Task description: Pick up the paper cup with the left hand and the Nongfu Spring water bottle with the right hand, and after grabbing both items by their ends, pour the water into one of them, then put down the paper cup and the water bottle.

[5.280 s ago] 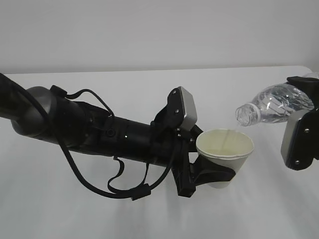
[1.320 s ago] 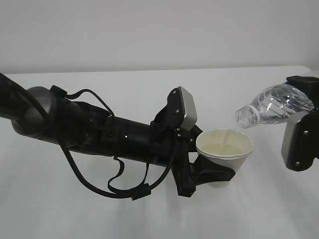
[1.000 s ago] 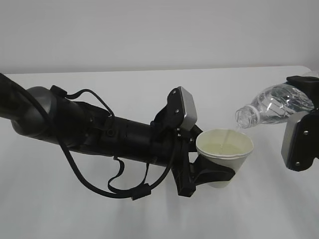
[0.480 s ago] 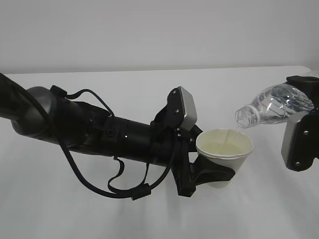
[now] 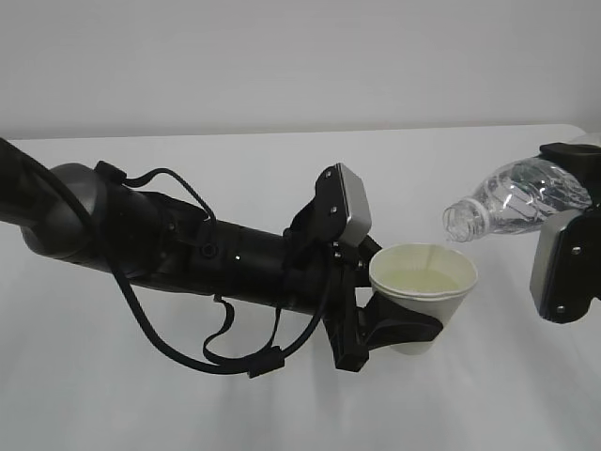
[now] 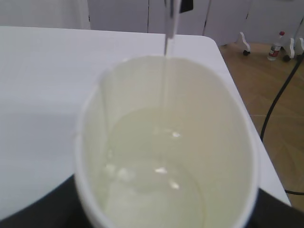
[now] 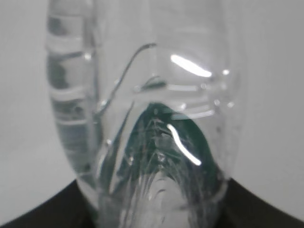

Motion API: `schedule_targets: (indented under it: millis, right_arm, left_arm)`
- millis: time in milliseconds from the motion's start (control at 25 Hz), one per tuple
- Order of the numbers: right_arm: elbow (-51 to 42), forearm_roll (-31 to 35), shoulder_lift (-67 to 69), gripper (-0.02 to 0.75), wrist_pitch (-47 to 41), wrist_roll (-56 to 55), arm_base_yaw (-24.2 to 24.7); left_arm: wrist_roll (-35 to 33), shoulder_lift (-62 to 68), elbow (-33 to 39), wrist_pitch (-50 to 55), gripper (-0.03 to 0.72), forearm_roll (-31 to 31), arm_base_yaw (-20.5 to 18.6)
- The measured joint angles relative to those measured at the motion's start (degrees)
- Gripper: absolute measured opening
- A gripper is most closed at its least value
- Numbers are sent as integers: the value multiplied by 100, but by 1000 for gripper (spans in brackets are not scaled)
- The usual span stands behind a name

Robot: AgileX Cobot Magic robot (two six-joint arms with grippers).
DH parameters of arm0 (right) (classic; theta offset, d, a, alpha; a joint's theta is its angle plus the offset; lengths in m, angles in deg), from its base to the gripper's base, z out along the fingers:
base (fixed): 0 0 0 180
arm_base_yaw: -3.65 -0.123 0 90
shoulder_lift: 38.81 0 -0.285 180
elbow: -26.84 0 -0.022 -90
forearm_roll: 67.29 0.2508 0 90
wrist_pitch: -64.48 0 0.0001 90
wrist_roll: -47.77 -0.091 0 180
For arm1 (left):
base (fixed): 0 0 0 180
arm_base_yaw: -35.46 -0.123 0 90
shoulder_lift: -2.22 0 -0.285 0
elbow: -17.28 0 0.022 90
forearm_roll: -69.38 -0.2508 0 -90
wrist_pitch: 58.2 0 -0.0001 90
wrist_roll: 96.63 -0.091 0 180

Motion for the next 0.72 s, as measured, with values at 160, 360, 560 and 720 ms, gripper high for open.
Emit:
schedule_targets:
  millis: [160,360,560,720]
  right_arm:
    - [0,-89,0,348,0,0,0]
    - [0,-111,0,348,0,0,0]
    - [0,-111,0,349,0,0,0]
    - [0,-111,0,349,-10,0,0]
  left_arm:
    - [0,0,0,0,428,0,0]
    - [0,24,0,15,428,0,0]
    - [0,24,0,37,428,0,0]
    - [0,24,0,63,428,0,0]
